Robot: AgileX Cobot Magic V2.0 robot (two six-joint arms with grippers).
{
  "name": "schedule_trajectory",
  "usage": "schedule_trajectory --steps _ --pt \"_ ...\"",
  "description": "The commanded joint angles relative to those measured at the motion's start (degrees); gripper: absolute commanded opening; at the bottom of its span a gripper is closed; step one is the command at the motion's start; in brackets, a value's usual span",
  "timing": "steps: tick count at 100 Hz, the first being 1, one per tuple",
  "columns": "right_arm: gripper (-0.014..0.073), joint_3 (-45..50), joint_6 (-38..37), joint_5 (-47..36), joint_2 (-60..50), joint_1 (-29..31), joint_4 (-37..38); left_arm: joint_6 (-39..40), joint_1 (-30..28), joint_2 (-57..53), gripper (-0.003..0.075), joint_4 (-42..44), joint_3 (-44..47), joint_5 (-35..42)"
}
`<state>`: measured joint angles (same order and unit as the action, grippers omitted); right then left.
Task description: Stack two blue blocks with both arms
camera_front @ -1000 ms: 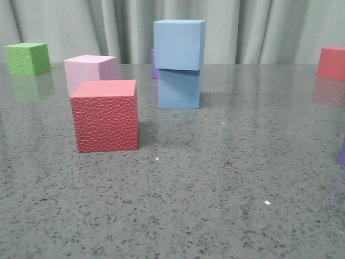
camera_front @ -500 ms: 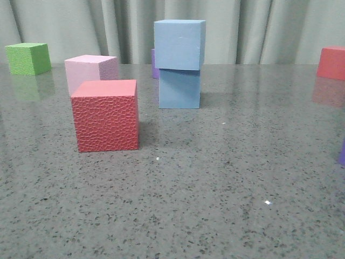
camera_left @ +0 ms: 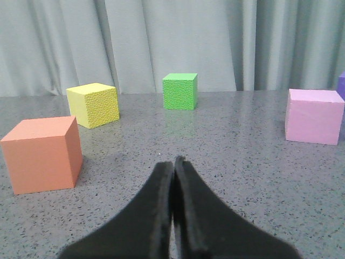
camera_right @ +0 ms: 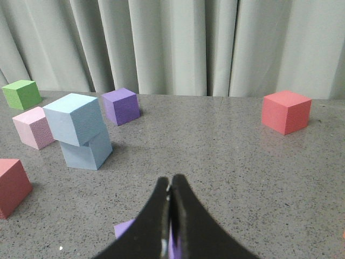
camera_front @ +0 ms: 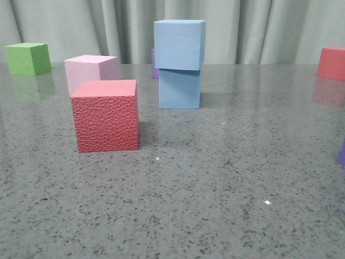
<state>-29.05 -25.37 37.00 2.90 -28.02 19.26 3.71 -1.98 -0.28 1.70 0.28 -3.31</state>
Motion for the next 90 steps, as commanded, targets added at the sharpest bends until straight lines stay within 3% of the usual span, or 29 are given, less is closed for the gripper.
schedule_trajectory --steps 1,25,39,52,75,90 --pt "-0.0069 -0.9 0.1 -4.1 0.8 0.1 1.7 0.5 0.0 -2.1 -0.0019 -0.5 1.5 4.6" --pt "-0.0069 -0.6 0.1 -4.1 0.8 0.3 5.2 0.5 0.0 -2.1 -0.0019 -0.5 1.5 4.6" --pt "-0.0069 1.7 0.1 -7.3 0.9 3.7 4.3 0.5 0.0 -2.1 -0.0019 -0.5 1.5 4.6" --pt "-0.0069 7.3 1.7 -14.5 0.9 9.5 -1.6 0.5 0.0 -2.1 -0.0019 -0.5 1.5 4.6" --pt "-0.0069 19.3 15.7 -32.5 0.9 19.1 -18.0 0.5 0.0 -2.1 -0.0019 -0.5 1.5 4.6" --pt "-0.0069 24.3 17.4 -38.2 0.9 23.2 -19.9 0.5 0.0 -2.1 -0.0019 -0.5 1.5 4.6"
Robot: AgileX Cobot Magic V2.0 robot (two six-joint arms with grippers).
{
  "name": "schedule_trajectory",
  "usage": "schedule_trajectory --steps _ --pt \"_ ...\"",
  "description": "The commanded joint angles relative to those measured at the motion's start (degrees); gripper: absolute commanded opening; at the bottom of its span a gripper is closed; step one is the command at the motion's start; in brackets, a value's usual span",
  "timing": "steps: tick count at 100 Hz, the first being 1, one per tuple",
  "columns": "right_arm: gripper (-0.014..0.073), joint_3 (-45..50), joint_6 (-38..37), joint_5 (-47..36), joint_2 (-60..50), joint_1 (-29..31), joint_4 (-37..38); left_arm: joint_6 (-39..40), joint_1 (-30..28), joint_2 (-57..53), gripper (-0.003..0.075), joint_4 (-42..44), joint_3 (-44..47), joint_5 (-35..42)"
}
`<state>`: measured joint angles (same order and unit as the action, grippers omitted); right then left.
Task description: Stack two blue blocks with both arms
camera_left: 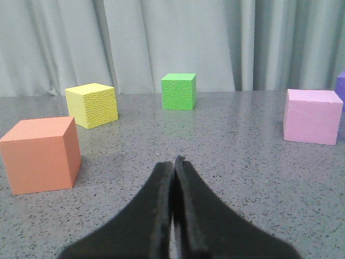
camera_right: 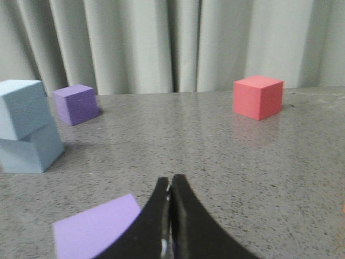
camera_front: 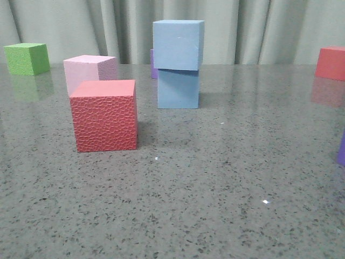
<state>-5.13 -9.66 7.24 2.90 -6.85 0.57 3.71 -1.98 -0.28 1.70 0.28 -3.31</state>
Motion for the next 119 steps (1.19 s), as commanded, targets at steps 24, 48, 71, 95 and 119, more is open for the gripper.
schedule_trajectory --steps 24,48,71,95,119 --pt "-0.0069 4.7 1.7 -10.0 0.8 5.7 -1.3 0.5 0.0 -2.1 -0.0019 -0.5 1.5 4.6" --pt "-0.0069 6.7 1.7 -7.8 -4.6 5.8 -1.3 0.5 0.0 -2.1 -0.0019 -0.5 1.5 4.6" --pt "-0.0069 6.7 1.7 -6.7 -4.5 5.8 -1.3 0.5 0.0 -1.9 -0.0019 -0.5 1.5 4.6" --pt "-0.0069 6.7 1.7 -6.7 -4.5 5.8 -1.3 0.5 0.0 -1.9 -0.0019 -0.5 1.5 4.6" --pt "-0.0069 6.7 1.7 -6.7 -4.5 5.8 -1.3 0.5 0.0 -1.9 -0.0019 -0.5 1.5 4.6"
